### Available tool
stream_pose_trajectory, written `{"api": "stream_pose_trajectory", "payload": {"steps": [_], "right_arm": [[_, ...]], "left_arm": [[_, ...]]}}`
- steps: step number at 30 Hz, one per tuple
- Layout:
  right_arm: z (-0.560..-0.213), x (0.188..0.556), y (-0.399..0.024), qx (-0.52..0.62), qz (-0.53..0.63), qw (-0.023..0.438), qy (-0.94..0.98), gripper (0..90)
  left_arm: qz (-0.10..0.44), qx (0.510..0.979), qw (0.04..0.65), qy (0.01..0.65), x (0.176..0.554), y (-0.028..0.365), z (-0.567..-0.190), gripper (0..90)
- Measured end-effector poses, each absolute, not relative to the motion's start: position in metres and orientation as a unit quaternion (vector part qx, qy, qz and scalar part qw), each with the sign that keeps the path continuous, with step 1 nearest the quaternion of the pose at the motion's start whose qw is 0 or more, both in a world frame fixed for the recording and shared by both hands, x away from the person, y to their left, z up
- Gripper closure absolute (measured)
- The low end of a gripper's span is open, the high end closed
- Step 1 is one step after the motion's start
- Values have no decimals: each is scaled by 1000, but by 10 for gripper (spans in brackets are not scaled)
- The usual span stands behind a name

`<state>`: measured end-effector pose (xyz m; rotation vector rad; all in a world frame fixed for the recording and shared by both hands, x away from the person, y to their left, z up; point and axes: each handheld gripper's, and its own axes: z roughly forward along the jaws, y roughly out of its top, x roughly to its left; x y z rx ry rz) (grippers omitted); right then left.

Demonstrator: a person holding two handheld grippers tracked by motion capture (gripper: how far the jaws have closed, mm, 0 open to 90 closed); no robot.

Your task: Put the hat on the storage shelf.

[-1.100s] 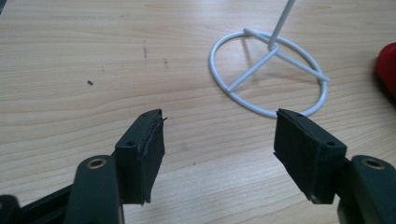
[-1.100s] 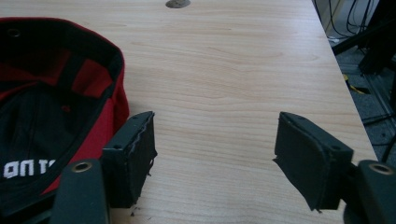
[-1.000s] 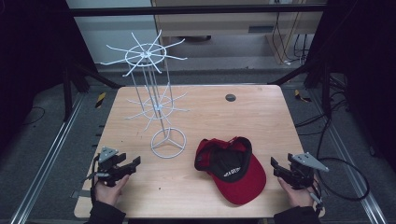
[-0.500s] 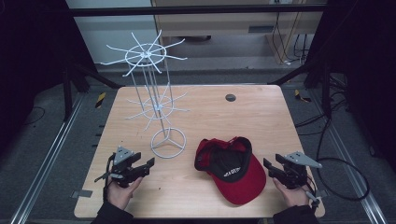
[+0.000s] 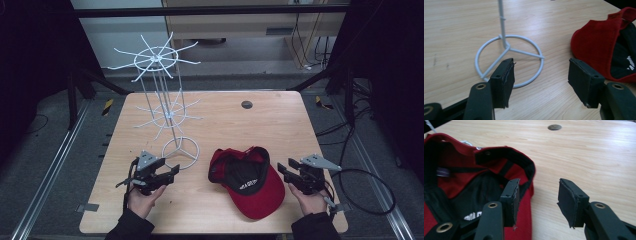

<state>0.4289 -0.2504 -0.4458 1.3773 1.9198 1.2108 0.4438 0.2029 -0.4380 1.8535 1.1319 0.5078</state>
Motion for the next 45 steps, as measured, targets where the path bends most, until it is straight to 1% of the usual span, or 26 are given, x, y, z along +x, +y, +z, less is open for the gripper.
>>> {"api": "stream_pose_trajectory", "payload": {"steps": [6,14,20,26,32,33,34,37,38,39,41,42,44,45], "right_arm": [[-444,436,-239,492,444,237,711,527],[-448,449,-229,491,430,222,724,525],[-456,453,-227,493,418,215,732,512],[-463,456,-226,494,410,204,739,510],[-473,462,-223,498,393,184,751,504],[-473,462,-223,498,393,184,751,504],[-475,462,-223,501,391,175,752,503],[-478,463,-222,499,386,166,757,504],[-478,463,-222,499,386,166,757,504],[-480,464,-221,498,382,164,761,510],[-480,464,-221,500,381,157,761,518],[-481,464,-220,500,380,154,763,527],[-482,465,-219,500,380,138,766,593],[-482,465,-219,500,379,137,767,602]], "left_arm": [[198,756,447,436,445,180,-436,380],[185,773,445,412,446,155,-436,419],[176,796,428,390,449,131,-443,433],[174,805,418,384,451,118,-448,456],[158,812,404,390,456,113,-456,566],[157,815,400,388,456,112,-457,566],[157,819,396,385,456,111,-458,601],[149,825,387,384,456,109,-462,662],[146,826,385,384,457,108,-463,662],[142,828,382,385,457,108,-464,702],[137,831,378,385,458,108,-467,732],[134,830,379,386,458,108,-468,732],[131,831,378,386,458,108,-470,754],[131,831,377,387,458,108,-470,762]]}}
